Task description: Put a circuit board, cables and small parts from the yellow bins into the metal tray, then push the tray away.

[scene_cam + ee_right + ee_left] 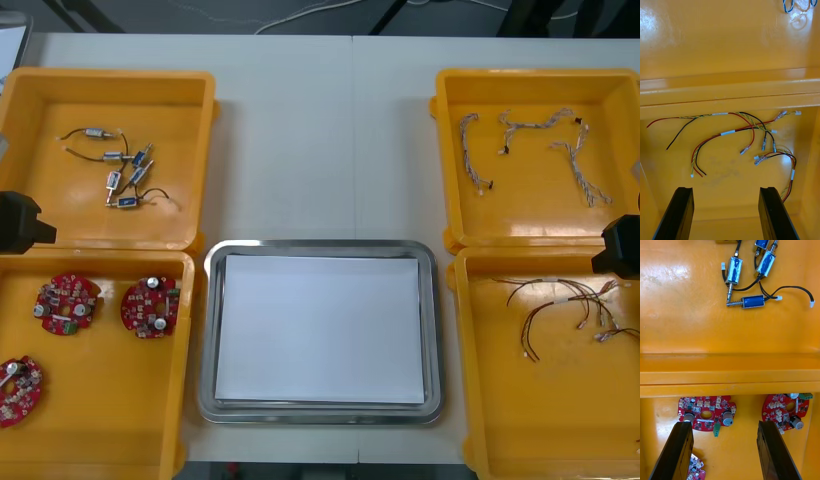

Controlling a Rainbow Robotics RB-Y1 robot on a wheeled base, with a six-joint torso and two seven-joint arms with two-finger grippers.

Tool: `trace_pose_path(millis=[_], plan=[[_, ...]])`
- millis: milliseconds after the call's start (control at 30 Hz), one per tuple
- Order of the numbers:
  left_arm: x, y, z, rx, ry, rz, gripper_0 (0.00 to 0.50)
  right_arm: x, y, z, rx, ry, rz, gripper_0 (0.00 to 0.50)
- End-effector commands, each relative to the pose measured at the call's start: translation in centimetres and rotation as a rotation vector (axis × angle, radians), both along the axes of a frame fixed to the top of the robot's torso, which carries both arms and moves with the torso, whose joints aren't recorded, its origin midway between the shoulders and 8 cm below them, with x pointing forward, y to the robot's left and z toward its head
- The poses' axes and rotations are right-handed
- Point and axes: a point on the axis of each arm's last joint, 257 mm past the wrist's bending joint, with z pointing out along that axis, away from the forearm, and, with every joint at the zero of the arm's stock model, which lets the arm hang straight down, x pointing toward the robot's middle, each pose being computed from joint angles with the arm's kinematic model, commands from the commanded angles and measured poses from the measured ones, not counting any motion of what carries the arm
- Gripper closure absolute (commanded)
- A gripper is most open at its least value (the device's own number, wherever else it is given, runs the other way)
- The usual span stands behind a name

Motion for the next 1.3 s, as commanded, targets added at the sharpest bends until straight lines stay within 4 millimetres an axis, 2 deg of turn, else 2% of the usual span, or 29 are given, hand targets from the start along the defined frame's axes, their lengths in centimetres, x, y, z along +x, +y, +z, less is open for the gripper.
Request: trace_pose_path(millis=[33,1300], plan=[[-0.12,1.22,1.36,0.062,-0.027,-0.015,0.0,0.31,0.16,0.85,0.0,-0.037,0.025,0.0],[-0.12,1.22,1.36,0.062,-0.027,-0.015,0.0,0.31,0.16,0.85,0.0,-0.037,0.025,0.0]])
